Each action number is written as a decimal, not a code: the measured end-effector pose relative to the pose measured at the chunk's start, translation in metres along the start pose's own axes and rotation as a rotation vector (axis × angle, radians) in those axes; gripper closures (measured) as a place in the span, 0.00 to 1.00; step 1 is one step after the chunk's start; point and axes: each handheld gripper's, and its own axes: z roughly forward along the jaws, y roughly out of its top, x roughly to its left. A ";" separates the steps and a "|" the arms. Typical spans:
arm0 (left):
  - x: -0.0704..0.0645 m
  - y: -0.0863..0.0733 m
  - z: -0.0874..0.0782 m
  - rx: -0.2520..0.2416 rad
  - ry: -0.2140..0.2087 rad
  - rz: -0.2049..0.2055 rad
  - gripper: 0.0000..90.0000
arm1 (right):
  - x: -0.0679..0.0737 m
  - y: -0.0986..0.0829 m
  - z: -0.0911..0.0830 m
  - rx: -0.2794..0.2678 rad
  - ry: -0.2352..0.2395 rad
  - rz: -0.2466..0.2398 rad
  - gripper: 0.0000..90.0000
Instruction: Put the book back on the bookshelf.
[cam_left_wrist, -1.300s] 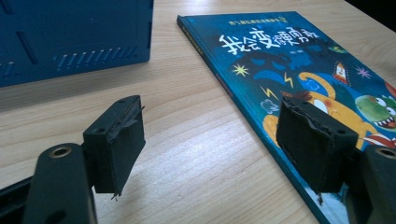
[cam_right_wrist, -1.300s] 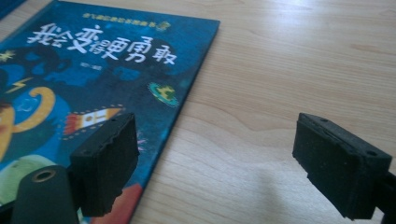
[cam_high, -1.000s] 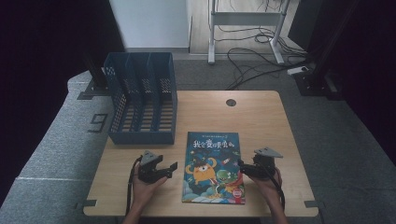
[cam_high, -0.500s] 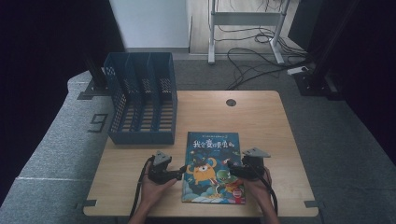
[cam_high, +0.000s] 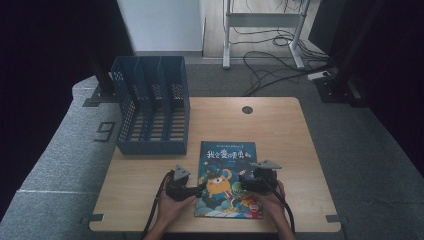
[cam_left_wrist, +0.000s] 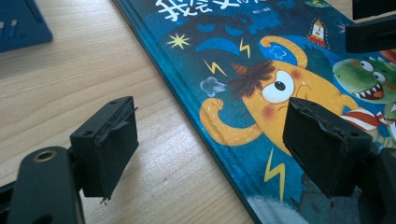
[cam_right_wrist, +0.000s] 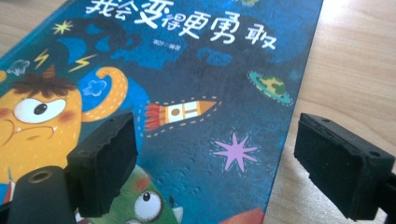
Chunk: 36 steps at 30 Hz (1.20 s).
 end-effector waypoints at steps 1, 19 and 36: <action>0.000 0.000 0.000 0.001 0.000 -0.001 0.20 | 0.000 -0.001 0.001 0.005 0.000 -0.001 0.14; -0.001 -0.004 0.010 0.040 -0.020 -0.031 0.18 | 0.002 -0.003 0.005 0.021 0.006 0.012 0.14; -0.015 -0.005 0.013 0.053 -0.077 0.006 0.19 | -0.007 -0.001 0.002 0.028 0.063 0.087 0.17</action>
